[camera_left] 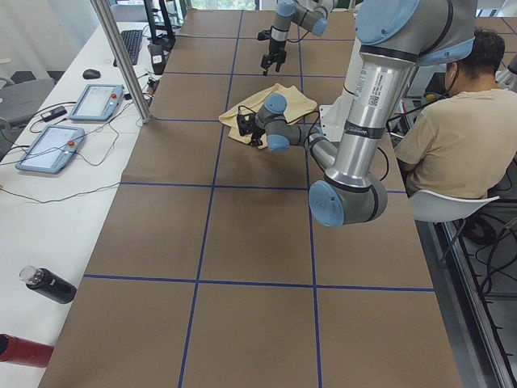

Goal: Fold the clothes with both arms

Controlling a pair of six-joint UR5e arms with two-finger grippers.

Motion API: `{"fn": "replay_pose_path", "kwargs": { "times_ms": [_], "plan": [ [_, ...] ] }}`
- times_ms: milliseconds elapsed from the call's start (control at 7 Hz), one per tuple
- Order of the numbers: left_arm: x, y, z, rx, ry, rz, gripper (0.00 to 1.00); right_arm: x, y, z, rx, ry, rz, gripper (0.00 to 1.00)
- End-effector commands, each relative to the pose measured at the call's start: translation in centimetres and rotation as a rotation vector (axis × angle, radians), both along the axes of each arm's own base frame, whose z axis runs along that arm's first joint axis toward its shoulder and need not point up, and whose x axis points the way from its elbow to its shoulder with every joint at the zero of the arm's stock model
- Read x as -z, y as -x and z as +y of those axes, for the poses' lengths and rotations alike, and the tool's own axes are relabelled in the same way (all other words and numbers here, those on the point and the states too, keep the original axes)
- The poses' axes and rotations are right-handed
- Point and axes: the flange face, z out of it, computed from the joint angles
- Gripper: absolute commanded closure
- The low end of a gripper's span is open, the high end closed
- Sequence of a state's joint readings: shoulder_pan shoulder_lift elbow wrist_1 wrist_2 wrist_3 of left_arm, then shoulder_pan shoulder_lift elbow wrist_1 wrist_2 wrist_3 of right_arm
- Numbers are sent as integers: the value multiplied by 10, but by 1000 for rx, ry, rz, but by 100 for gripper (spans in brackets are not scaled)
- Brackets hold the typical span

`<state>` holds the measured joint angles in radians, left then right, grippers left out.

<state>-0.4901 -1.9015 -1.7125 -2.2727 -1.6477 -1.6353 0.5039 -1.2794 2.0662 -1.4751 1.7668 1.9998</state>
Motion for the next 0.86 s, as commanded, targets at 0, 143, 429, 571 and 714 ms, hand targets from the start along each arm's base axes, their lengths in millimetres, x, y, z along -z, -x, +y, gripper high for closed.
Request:
{"fn": "replay_pose_path", "kwargs": {
  "times_ms": [0,143,429,571,714],
  "plan": [
    [-9,-14,21,-28,-8,-15,47,-8,11,-13,-2,5,20,0],
    [-11,-25,35,-41,-12,-24,47,-9,11,-13,-4,3,23,0],
    [-10,-27,37,-42,-15,-23,48,-8,11,-13,-4,2,21,0],
    [-12,-29,36,-42,-13,-26,49,-7,11,-13,-4,1,20,0],
    [-12,-29,36,-42,-13,-29,49,-3,12,-14,-3,-2,13,0]
  ]
}}
